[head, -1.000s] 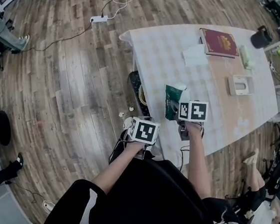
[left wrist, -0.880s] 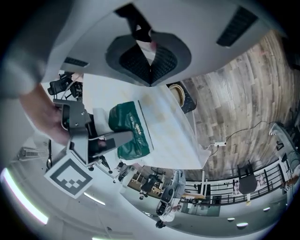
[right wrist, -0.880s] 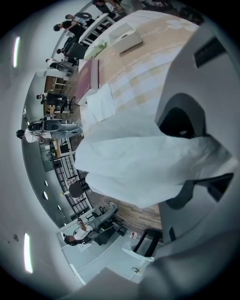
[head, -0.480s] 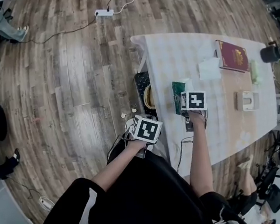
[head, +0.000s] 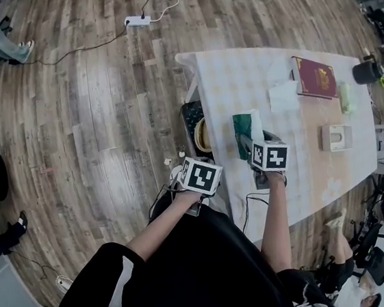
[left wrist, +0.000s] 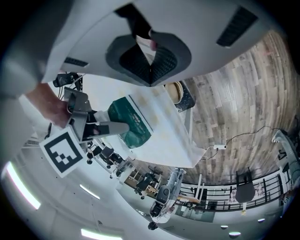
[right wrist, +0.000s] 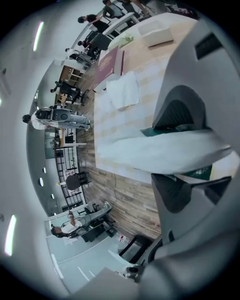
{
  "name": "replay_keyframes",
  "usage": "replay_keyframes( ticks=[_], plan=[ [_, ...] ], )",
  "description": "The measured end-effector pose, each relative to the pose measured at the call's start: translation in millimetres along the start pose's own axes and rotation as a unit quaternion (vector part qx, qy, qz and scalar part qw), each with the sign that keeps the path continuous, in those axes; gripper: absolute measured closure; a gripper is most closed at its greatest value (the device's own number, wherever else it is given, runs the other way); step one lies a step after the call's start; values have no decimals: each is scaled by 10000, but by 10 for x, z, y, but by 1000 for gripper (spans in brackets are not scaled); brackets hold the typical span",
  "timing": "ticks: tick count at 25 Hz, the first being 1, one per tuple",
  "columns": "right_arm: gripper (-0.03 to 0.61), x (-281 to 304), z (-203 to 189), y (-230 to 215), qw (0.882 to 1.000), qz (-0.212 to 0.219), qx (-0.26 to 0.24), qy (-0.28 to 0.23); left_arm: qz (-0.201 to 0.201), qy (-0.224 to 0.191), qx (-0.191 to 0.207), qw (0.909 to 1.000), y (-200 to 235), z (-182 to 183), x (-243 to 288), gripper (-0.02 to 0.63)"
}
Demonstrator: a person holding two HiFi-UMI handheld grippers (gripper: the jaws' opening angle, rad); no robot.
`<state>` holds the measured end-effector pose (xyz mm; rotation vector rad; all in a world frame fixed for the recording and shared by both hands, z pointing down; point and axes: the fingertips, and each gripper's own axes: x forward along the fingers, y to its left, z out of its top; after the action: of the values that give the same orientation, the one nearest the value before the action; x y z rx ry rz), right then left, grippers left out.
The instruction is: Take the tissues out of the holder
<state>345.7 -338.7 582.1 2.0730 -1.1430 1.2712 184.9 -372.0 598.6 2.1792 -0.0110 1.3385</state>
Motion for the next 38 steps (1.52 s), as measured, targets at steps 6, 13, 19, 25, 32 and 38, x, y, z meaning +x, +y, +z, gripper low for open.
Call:
replay_keyframes(
  ticks=[6, 13, 19, 25, 32, 38],
  plan=[
    [279, -506, 40, 91, 9957, 282, 342, -807, 142, -26, 237, 9996, -91, 6, -55, 612],
    [421, -1188, -322, 26, 9797, 323, 1211, -1567, 111, -136, 448, 9988, -409, -96, -52, 614],
    [565, -1349, -934, 51, 9732, 433, 1857, -1283, 33, -216, 692, 9974, -785, -243, -24, 614],
    [565, -1334, -1495, 51, 9819, 59, 1794, -602, 111, -173, 902, 9957, -1063, -519, -35, 614],
    [566, -1388, -1732, 283, 9890, 204, 1418, -363, 230, -121, 848, 9961, -1189, -885, -57, 614],
    [566, -1434, -1948, 440, 9924, 352, 1144, -285, 403, -203, 588, 9972, -1218, -1208, -99, 614]
  ],
)
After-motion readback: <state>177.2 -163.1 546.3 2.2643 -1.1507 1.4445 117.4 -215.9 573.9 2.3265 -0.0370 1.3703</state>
